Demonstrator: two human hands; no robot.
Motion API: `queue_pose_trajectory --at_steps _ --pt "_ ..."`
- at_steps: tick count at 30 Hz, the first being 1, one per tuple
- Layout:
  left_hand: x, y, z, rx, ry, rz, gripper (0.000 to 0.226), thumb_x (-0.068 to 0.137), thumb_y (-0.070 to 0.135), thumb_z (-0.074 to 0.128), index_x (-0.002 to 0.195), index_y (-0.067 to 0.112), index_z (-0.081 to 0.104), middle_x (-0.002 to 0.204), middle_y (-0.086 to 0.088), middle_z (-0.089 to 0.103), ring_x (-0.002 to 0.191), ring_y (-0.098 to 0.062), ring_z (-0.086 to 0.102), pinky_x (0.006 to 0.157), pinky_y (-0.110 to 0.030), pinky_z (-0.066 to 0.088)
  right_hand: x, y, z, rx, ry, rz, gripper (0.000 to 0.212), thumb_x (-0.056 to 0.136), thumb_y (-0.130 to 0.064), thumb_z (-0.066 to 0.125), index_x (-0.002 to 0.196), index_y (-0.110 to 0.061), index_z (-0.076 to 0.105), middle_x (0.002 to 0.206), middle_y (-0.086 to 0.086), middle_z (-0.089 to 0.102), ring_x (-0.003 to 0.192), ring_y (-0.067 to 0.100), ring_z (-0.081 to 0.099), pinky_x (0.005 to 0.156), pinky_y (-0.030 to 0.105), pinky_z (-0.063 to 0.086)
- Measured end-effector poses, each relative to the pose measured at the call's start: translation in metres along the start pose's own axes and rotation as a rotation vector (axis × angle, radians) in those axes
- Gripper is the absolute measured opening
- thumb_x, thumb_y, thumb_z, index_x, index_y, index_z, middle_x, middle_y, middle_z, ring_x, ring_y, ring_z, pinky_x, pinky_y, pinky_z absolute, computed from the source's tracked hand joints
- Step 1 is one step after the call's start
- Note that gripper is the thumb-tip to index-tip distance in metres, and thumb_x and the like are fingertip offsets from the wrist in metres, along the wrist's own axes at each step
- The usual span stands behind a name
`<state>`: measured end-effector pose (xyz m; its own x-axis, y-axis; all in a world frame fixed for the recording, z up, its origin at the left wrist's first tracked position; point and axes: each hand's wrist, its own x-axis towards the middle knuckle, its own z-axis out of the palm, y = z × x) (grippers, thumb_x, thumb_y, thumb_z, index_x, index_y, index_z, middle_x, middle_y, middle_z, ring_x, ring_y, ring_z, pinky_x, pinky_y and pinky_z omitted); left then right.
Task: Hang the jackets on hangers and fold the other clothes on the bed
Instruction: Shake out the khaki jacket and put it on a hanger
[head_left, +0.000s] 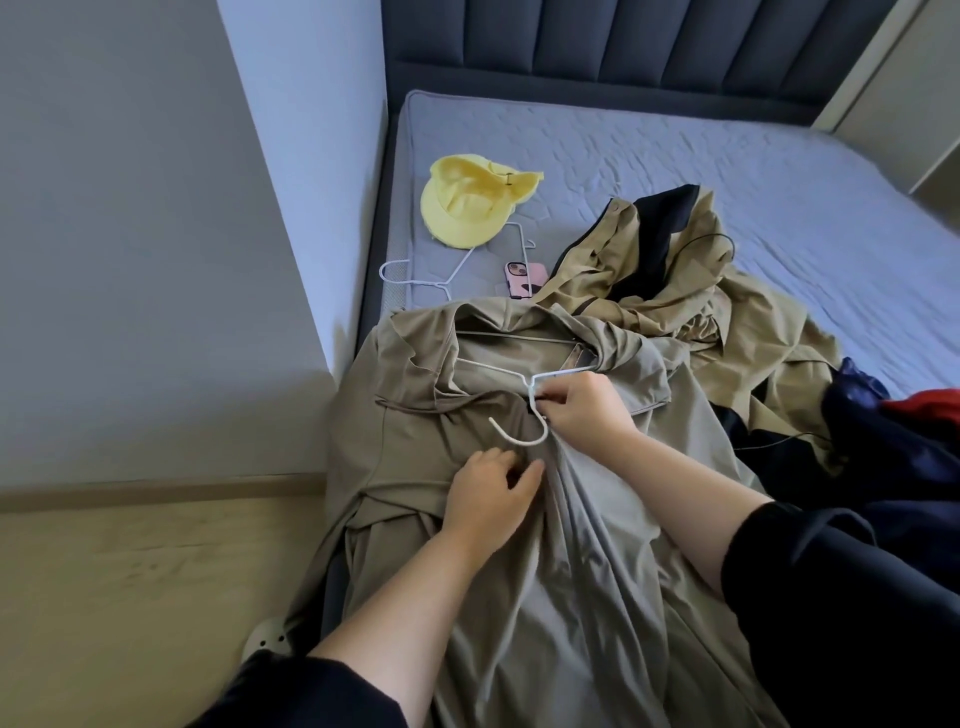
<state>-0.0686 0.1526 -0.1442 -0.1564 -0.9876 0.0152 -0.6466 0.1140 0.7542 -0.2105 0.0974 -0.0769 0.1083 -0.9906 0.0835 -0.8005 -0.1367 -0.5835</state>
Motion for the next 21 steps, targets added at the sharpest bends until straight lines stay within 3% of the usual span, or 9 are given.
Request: queue_pose_trajectory --at_steps 3,6,9,11,14,16,18,21 --pt "-0.005 -0.003 0.001 -0.122 -0.026 -0.067 0.041 0.087 0.05 0.056 0.068 0.015 0.062 0.078 -0.005 0.064 0.089 -0.021 0.058 0.079 -0.033 0.043 -0.001 0.003 0.001 -0.065 -0.059 0.06 0.014 0.078 -0.015 0.065 0.066 -0.021 0.069 0.06 -0.008 0.062 0.065 0.013 0.057 0.059 0.027 0.042" --pt "-0.012 -0.003 0.008 0.015 -0.05 -0.025 0.048 0.082 0.055 0.061 0.075 0.008 0.066 0.088 -0.005 0.069 0.095 -0.018 0.057 0.086 -0.029 0.042 -0.004 0.004 0.006 -0.144 -0.08 0.13 0.009 0.077 -0.022 0.068 0.086 -0.024 0.07 0.074 -0.008 0.063 0.079 0.019 0.061 0.066 0.027 0.042" --pt "-0.016 -0.002 0.011 0.001 -0.003 -0.005 0.035 0.081 0.046 0.066 0.07 0.013 0.061 0.079 -0.002 0.066 0.089 -0.02 0.057 0.081 -0.029 0.04 -0.006 0.007 0.01 -0.246 -0.166 0.076 0.05 0.08 -0.015 0.059 0.127 -0.029 0.053 0.106 -0.001 0.064 0.099 0.023 0.059 0.074 0.028 0.041" --pt "-0.015 -0.001 0.009 -0.028 0.014 -0.027 0.033 0.079 0.042 0.067 0.064 0.017 0.051 0.07 0.0 0.061 0.084 -0.02 0.056 0.076 -0.027 0.039 -0.006 0.005 0.013 -0.328 -0.254 -0.008 0.059 0.083 -0.007 0.05 0.137 -0.031 0.048 0.12 -0.001 0.059 0.109 0.023 0.055 0.078 0.028 0.039" --pt "-0.015 -0.002 0.008 -0.005 -0.002 -0.008 0.03 0.08 0.042 0.066 0.069 0.015 0.056 0.074 0.0 0.063 0.086 -0.018 0.055 0.077 -0.026 0.04 -0.002 0.0 0.015 -0.46 -0.3 -0.138 0.037 0.088 -0.012 0.051 0.12 -0.026 0.063 0.11 -0.001 0.059 0.107 0.02 0.053 0.078 0.026 0.038" --pt "-0.014 -0.005 0.01 0.046 -0.021 0.017 0.029 0.082 0.045 0.065 0.085 0.016 0.066 0.088 0.003 0.067 0.094 -0.016 0.055 0.083 -0.025 0.04 0.002 -0.006 0.008 -0.44 -0.278 -0.198 0.019 0.089 -0.017 0.058 0.104 -0.02 0.071 0.1 -0.002 0.064 0.098 0.019 0.057 0.076 0.026 0.039" --pt "-0.012 -0.009 0.013 0.062 -0.062 -0.004 0.035 0.083 0.048 0.063 0.096 0.016 0.068 0.096 0.004 0.067 0.099 -0.016 0.054 0.086 -0.025 0.04 0.011 -0.011 -0.003 -0.262 -0.152 -0.164 0.011 0.087 -0.015 0.063 0.092 -0.016 0.073 0.088 -0.002 0.066 0.082 0.018 0.058 0.07 0.026 0.04" --pt "-0.007 -0.009 0.017 0.081 -0.11 -0.089 0.038 0.083 0.052 0.06 0.099 0.018 0.067 0.1 0.002 0.066 0.103 -0.017 0.052 0.089 -0.027 0.04 0.036 -0.021 -0.015 0.185 0.135 0.078 0.015 0.085 -0.003 0.059 0.087 -0.008 0.073 0.069 -0.001 0.063 0.059 0.012 0.051 0.054 0.019 0.038"
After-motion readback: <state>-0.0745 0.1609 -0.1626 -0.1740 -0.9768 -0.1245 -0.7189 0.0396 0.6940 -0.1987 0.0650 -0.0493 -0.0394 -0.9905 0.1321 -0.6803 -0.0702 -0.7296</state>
